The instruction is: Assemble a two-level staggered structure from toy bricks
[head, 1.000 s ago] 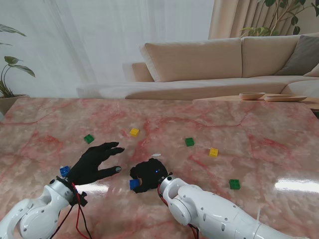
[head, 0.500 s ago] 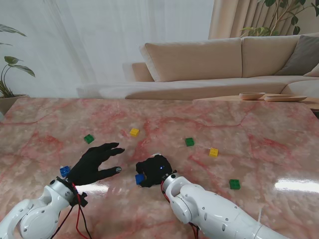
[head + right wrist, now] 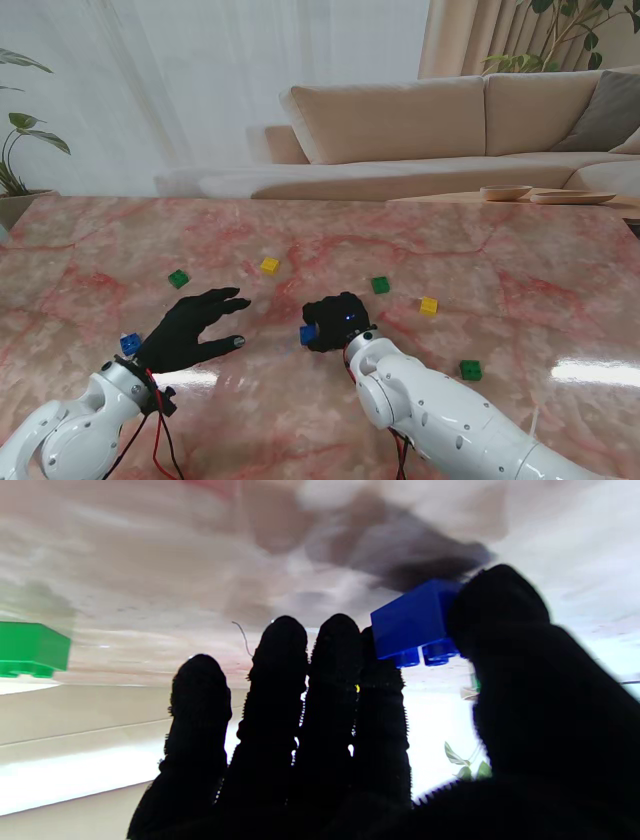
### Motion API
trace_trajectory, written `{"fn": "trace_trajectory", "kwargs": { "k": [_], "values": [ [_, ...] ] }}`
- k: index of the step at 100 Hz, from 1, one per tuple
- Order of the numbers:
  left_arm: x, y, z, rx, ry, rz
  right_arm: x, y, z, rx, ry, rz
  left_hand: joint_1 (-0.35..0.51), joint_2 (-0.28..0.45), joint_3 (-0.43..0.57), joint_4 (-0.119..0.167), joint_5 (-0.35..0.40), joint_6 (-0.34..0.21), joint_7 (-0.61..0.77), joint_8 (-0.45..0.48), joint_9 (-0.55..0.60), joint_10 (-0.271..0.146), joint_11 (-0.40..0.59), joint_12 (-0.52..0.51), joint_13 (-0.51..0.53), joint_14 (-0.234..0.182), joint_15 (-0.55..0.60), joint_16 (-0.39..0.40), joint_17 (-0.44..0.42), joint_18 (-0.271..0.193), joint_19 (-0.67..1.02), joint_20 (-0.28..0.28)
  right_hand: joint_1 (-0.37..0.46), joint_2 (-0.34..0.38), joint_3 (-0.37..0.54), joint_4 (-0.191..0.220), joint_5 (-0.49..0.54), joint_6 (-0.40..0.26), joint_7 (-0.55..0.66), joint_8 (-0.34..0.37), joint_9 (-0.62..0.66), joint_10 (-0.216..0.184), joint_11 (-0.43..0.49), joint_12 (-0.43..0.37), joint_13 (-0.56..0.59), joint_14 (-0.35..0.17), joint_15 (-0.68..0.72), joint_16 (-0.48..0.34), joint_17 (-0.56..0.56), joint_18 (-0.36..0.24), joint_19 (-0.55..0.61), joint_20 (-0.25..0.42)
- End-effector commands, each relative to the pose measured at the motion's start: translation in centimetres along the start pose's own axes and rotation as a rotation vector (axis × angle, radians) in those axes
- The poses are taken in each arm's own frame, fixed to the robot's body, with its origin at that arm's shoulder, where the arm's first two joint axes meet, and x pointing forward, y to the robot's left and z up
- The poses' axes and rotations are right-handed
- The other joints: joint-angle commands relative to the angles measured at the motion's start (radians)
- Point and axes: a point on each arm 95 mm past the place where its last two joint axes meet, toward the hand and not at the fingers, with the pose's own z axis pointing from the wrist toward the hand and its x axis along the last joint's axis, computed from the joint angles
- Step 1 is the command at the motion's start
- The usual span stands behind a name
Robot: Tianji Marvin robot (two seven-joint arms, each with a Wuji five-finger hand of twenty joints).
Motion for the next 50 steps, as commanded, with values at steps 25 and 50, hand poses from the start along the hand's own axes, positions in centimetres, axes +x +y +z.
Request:
{"fn": "trace_trajectory", "kwargs": {
  "k": [25, 50],
  "values": [
    [0.0, 0.3, -0.2, -0.013, -0.013, 0.001, -2.4, -0.8, 0.2, 0.069, -0.041, -0.02, -0.03, 0.01, 0.019, -0.036, 0.014, 0.017, -0.006, 0.001, 0.03, -0.003, -0.013, 0.007, 0.008, -0.007, 0.0, 0.001, -0.017, -0.008, -0.002, -0.015, 0.009, 0.077, 0.073, 0.012, -0.032, -0.043, 0.03, -0.018, -0.094, -0.002, -0.016, -0.053, -0.063, -0.015, -0.018, 0.005, -0.045, -0.016, -0.013, 0.023],
    [-0.1, 0.2, -0.1, -0.016, -0.011, 0.002, -2.7, -1.1, -0.1, 0.099, -0.041, -0.035, -0.03, 0.008, 0.022, -0.036, 0.013, 0.017, -0.005, 0.002, 0.03, -0.003, -0.013, 0.007, 0.008, -0.007, -0.001, 0.0, -0.017, -0.008, -0.002, -0.015, -0.048, 0.1, -0.02, 0.133, -0.117, 0.087, -0.208, 0.006, -0.257, 0.027, -0.058, -0.16, -0.176, -0.015, -0.069, -0.014, -0.109, -0.029, -0.062, 0.035]
  ]
}}
